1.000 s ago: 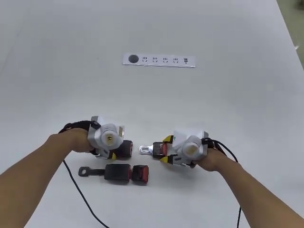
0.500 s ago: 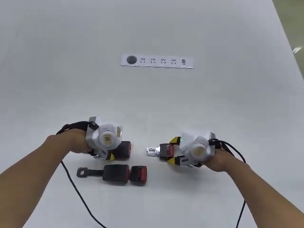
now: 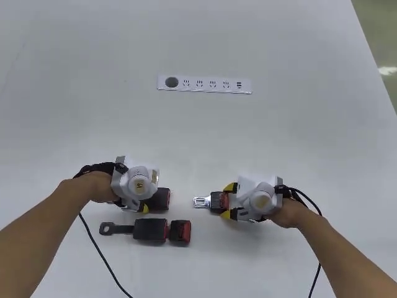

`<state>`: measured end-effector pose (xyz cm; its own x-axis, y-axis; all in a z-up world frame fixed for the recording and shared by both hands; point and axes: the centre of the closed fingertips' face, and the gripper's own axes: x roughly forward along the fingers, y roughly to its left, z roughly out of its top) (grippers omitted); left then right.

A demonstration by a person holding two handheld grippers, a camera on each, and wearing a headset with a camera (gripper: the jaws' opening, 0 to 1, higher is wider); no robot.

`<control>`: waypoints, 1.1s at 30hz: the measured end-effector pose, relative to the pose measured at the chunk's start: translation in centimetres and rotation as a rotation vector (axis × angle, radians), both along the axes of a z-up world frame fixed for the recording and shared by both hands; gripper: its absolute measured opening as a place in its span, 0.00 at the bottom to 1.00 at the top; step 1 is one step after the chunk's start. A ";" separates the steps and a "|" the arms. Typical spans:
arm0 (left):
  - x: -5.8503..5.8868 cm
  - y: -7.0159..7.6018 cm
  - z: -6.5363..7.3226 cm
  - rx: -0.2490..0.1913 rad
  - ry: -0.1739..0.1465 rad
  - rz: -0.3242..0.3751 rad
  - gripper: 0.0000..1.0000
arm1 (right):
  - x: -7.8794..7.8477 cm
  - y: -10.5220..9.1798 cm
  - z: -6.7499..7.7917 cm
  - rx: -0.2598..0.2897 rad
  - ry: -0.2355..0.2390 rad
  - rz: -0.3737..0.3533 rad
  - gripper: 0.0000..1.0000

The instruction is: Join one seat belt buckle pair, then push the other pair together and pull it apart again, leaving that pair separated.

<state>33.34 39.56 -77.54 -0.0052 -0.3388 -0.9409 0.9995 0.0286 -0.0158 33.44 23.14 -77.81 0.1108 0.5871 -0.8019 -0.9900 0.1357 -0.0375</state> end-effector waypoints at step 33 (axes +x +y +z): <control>-0.8 4.0 2.5 -0.163 -0.054 0.239 0.47 | -2.1 -2.7 2.7 0.027 -0.059 -0.070 0.48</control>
